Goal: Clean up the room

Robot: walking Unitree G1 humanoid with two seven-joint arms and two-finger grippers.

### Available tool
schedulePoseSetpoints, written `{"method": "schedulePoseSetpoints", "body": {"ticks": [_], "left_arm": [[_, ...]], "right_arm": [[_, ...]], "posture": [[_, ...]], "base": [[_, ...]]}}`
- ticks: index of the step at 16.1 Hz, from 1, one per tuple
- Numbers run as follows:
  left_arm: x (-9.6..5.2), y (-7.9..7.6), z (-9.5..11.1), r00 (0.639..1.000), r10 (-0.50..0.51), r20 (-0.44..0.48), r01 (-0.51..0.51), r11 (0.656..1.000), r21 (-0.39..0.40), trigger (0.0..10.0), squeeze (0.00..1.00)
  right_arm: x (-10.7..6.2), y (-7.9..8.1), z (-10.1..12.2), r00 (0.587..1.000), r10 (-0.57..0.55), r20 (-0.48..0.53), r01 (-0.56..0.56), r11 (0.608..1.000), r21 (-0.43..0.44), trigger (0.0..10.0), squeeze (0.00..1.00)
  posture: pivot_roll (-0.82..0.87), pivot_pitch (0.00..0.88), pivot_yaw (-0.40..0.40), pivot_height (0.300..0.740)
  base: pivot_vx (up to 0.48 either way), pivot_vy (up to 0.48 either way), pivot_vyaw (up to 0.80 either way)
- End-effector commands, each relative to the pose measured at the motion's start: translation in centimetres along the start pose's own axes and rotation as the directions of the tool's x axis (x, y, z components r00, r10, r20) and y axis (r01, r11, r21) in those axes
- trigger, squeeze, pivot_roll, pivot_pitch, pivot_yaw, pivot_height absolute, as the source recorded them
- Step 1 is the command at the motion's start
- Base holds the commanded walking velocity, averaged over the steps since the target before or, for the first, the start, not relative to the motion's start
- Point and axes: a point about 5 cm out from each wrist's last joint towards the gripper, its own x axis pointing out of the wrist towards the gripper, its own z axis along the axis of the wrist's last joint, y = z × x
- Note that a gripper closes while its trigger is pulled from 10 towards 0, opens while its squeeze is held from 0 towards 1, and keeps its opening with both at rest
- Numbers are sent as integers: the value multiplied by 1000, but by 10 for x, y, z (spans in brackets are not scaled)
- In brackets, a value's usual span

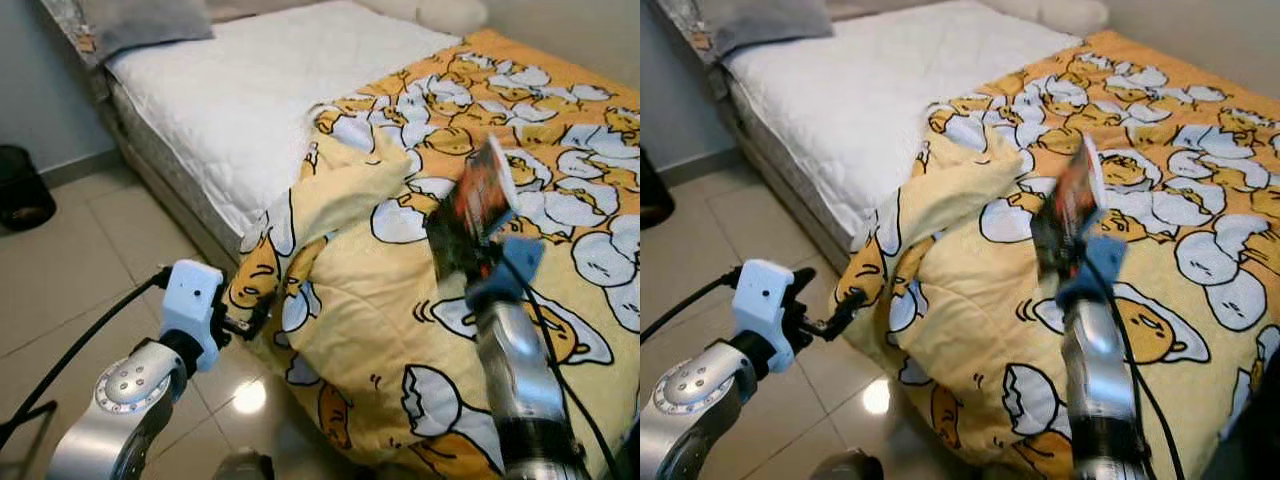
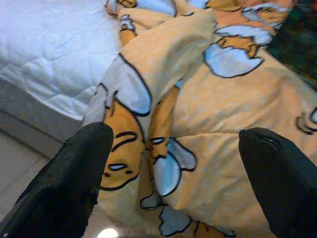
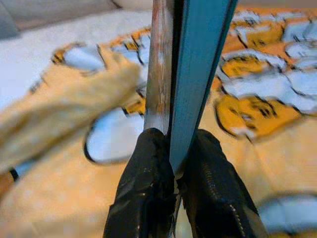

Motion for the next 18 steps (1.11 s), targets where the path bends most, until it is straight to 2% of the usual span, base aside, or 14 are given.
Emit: {"method": "schedulePoseSetpoints", "body": {"ticks": [1, 2, 4, 5, 7, 8, 9, 11, 13, 14, 17, 18], "left_arm": [[2, 2, -2, 999, 45, 0, -45, 998, 48, 10000, 0], [4, 3, -2, 996, 83, 18, -83, 995, 54, 10000, 0], [6, 11, -3, 987, 162, -1, -162, 987, -21, 10000, 0], [9, 16, -2, 983, 182, 6, -182, 983, -15, 10000, 0], [15, 22, 2, 977, 210, 25, -210, 978, 17, 10000, 0], [16, 23, 2, 976, 218, 22, -219, 976, 8, 10000, 0], [18, 25, -1, 971, 241, 4, -240, 969, -51, 10000, 0], [20, 24, -1, 970, 243, -1, -243, 969, -32, 10000, 0], [24, 26, 1, 970, 243, 12, -243, 969, -46, 10000, 0], [27, 31, 3, 949, 312, 46, -310, 950, -46, 10000, 0], [29, 37, 5, 909, 405, 103, -402, 914, -46, 10000, 0], [28, 34, 3, 922, 381, 71, -378, 924, -47, 10000, 0]], "right_arm": [[-3, 6, 13, 999, 27, 36, -27, 999, -24, 10000, 0], [-8, 4, 10, 1000, -2, 14, 2, 1000, -7, 10000, 0], [-13, 5, 14, 999, -37, 21, 37, 999, -11, 10000, 0], [-15, 7, 16, 998, -50, 26, 50, 999, -2, 10000, 0], [-16, 16, 25, 998, -24, 58, 25, 1000, -3, 10000, 0], [-16, 17, 27, 996, -38, 77, 39, 999, -19, 10000, 0], [-14, 19, 26, 996, -37, 77, 36, 999, 18, 10000, 0], [-13, 16, 27, 995, -73, 73, 70, 997, 40, 10000, 0], [-17, 21, 24, 997, -57, 48, 55, 998, 42, 10000, 0], [-19, 20, 24, 997, -63, 50, 61, 997, 48, 10000, 0], [-17, 21, 22, 997, -60, 39, 57, 997, 60, 10000, 0], [-16, 23, 21, 998, -55, 29, 53, 996, 66, 10000, 0]], "posture": [[23, 0, -58, 740], [25, 0, -62, 740], [12, 0, -50, 740], [-2, 0, -35, 740], [-9, 0, -22, 740], [-8, 0, -22, 740], [-4, 0, -18, 740], [-1, 0, -18, 740], [-21, 0, 1, 740], [-28, 0, 6, 740], [-32, 0, 11, 740], [-29, 0, 8, 740]], "base": [[0, 0, -688], [0, 0, -800], [0, 0, -800], [0, 0, -800], [0, 0, -800], [0, 0, -800], [0, 0, -800], [0, 0, -800], [0, 0, -800], [0, 0, -800], [0, 0, -800], [0, 0, -800]]}}
